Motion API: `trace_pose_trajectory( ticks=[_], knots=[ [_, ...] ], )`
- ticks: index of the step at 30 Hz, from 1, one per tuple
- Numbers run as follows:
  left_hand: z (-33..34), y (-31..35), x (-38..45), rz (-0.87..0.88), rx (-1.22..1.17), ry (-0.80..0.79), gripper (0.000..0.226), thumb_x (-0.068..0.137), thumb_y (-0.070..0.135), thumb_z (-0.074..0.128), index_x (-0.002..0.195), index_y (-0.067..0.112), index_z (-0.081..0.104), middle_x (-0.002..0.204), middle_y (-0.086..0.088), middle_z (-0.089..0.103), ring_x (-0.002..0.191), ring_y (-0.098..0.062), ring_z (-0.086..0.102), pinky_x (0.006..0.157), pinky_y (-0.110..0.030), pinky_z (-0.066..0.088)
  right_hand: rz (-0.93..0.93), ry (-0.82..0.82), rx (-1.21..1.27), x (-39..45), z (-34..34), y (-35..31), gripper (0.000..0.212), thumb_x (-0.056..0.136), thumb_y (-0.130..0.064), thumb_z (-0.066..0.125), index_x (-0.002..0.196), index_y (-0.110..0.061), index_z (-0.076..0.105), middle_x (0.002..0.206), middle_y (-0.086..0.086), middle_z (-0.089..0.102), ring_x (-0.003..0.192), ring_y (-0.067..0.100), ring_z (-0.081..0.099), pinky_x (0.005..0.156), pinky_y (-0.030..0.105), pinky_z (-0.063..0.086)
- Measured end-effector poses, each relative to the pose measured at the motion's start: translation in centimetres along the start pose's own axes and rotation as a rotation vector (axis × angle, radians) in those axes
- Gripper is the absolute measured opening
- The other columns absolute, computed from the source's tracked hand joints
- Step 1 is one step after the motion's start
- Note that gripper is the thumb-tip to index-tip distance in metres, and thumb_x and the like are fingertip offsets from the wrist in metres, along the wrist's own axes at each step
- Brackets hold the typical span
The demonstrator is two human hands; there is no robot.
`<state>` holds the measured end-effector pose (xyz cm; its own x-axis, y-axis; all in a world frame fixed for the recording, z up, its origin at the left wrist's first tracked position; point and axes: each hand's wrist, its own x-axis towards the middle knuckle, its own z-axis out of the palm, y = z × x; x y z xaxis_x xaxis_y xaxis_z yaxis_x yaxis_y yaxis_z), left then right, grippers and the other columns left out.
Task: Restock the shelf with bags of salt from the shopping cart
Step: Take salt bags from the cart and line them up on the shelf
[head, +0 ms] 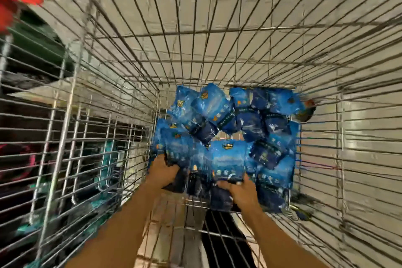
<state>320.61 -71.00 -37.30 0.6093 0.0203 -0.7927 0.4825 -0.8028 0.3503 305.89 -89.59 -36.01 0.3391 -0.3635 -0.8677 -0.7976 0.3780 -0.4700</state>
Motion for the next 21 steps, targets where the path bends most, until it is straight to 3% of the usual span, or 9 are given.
trace_pose_trajectory(
  ticks=[3, 6, 10, 12, 14, 16, 18, 19, 21],
  knots=[
    [-3.8, 3.7, -3.8, 0.011, -0.087, 0.014, 0.023, 0.079, 0.015, 0.076, 0.101, 0.009, 0.07, 0.087, -0.008, 0.07, 0.086, -0.029, 0.07, 0.074, -0.035, 0.057, -0.079, -0.055, 0.006, -4.1, -0.8, -4.2, 0.038, 0.075, 0.007, 0.079, 0.105, -0.01, 0.063, 0.101, 0.007, 0.071, 0.084, 0.02, 0.066, 0.059, 0.017, 0.056],
    [-7.5, 7.7, -8.6, 0.033, -0.198, 0.036, 0.026, 0.08, 0.02, 0.077, 0.103, 0.012, 0.07, 0.091, -0.002, 0.068, 0.091, -0.025, 0.066, 0.074, -0.028, 0.055, -0.179, -0.115, 0.016, -8.9, -1.4, -8.4, 0.041, 0.076, 0.009, 0.077, 0.111, -0.006, 0.063, 0.102, 0.005, 0.071, 0.089, 0.021, 0.068, 0.078, 0.031, 0.059],
    [-11.7, 10.9, -15.8, 0.062, -0.569, -0.054, 0.017, 0.089, 0.002, 0.067, 0.104, 0.005, 0.061, 0.084, -0.013, 0.067, 0.077, -0.032, 0.064, 0.068, -0.038, 0.054, -0.331, -0.154, 0.001, -15.3, -3.2, -13.9, 0.043, 0.072, 0.002, 0.083, 0.092, -0.028, 0.059, 0.076, -0.026, 0.066, 0.064, -0.007, 0.065, 0.055, 0.008, 0.051],
    [-13.8, 11.2, -19.4, 0.116, -0.7, -0.08, 0.024, 0.087, 0.005, 0.068, 0.11, 0.006, 0.06, 0.084, -0.011, 0.069, 0.075, -0.027, 0.066, 0.069, -0.037, 0.055, -0.394, -0.148, -0.01, -18.3, -4.2, -16.2, 0.051, 0.067, -0.01, 0.088, 0.103, -0.029, 0.057, 0.1, -0.023, 0.066, 0.081, -0.004, 0.065, 0.075, 0.019, 0.054],
    [-16.1, 11.2, -23.3, 0.191, -0.851, -0.094, 0.034, 0.081, 0.008, 0.071, 0.114, 0.008, 0.062, 0.089, -0.012, 0.073, 0.078, -0.026, 0.07, 0.074, -0.039, 0.058, -0.451, -0.095, -0.022, -21.6, -4.6, -18.2, 0.082, 0.065, -0.026, 0.091, 0.136, -0.022, 0.05, 0.138, -0.005, 0.052, 0.117, 0.019, 0.057, 0.1, 0.04, 0.048],
    [-18.7, 10.9, -27.5, 0.256, -0.946, -0.074, 0.054, 0.069, 0.021, 0.079, 0.12, 0.012, 0.062, 0.104, -0.016, 0.072, 0.092, -0.032, 0.069, 0.082, -0.052, 0.057, -0.518, -0.067, 0.015, -25.5, -4.6, -19.5, 0.096, 0.068, -0.039, 0.086, 0.149, -0.025, 0.037, 0.148, -0.001, 0.042, 0.124, 0.019, 0.05, 0.103, 0.042, 0.042],
    [-21.6, 10.2, -31.8, 0.375, -0.959, 0.009, 0.064, 0.064, 0.035, 0.086, 0.121, 0.018, 0.063, 0.113, -0.012, 0.071, 0.105, -0.035, 0.066, 0.092, -0.059, 0.051, -0.594, -0.091, 0.094, -30.0, -4.0, -20.5, 0.087, 0.062, -0.05, 0.085, 0.139, -0.033, 0.049, 0.135, -0.012, 0.057, 0.113, 0.006, 0.062, 0.094, 0.037, 0.048],
    [-23.2, 9.7, -34.1, 0.448, -0.95, 0.073, 0.06, 0.065, 0.038, 0.087, 0.118, 0.019, 0.065, 0.112, -0.009, 0.072, 0.105, -0.034, 0.067, 0.095, -0.059, 0.05, -0.638, -0.116, 0.116, -32.3, -3.6, -20.9, 0.075, 0.055, -0.054, 0.084, 0.124, -0.041, 0.057, 0.118, -0.023, 0.065, 0.096, -0.004, 0.067, 0.085, 0.032, 0.049],
    [-26.5, 8.4, -38.8, 0.592, -0.906, 0.197, 0.046, 0.069, 0.039, 0.082, 0.11, 0.021, 0.071, 0.106, -0.004, 0.075, 0.101, -0.029, 0.07, 0.094, -0.051, 0.053, -0.732, -0.198, 0.131, -36.6, -2.6, -21.5, 0.055, 0.051, -0.054, 0.083, 0.101, -0.042, 0.063, 0.088, -0.027, 0.072, 0.08, -0.004, 0.069, 0.074, 0.028, 0.049]
  ],
)
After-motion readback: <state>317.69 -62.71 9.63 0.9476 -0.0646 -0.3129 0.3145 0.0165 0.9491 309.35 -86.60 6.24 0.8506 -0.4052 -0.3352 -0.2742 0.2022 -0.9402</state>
